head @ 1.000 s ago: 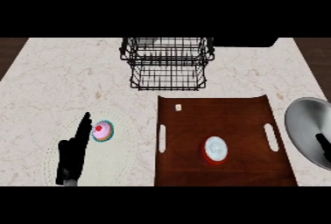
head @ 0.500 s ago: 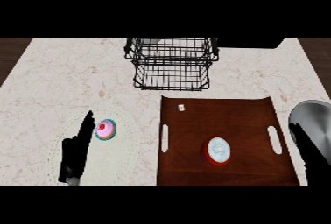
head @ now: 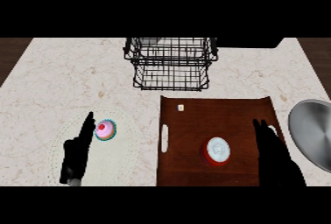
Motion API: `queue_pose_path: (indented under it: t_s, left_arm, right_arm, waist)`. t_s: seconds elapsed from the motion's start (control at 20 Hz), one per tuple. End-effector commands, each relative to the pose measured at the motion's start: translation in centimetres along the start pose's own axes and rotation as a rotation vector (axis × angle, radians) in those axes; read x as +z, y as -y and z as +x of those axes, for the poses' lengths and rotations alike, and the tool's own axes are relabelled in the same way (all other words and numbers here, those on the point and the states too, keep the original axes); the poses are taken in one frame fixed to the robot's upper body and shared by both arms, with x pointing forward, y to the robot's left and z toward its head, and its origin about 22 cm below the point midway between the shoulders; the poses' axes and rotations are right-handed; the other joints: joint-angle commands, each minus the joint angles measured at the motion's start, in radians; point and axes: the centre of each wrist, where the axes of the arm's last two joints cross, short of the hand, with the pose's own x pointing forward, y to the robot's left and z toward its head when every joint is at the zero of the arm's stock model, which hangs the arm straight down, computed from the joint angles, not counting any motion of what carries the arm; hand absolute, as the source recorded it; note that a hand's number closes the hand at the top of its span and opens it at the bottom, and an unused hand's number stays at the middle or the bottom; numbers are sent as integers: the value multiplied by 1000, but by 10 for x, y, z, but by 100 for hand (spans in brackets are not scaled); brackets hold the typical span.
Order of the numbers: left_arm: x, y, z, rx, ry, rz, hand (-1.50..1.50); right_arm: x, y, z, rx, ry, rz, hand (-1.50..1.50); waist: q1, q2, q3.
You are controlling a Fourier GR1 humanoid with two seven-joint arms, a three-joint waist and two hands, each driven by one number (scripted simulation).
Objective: Pick the can from the tray and place it in the tiered basket
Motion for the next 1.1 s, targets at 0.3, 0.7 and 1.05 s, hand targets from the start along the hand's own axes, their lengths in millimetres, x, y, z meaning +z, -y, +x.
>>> queue_pose_path:
  t_s: [0.3,0.7,1.05]
  left_arm:
    - [-4,9,1,24,0,-1,0]
    - [0,6,-4,25,-13,8,0]
    - [10,3,-6,1,-15,18,0]
  right_arm:
    - [-10,-28,63,77,-166,89,-150]
    - [-27,-54,60,191,-259,199,-150]
    - [-40,-37,69,192,-286,224,-150]
  waist:
    - [-14,1,2]
    - [-19,1,1]
    - [-17,-2,2]
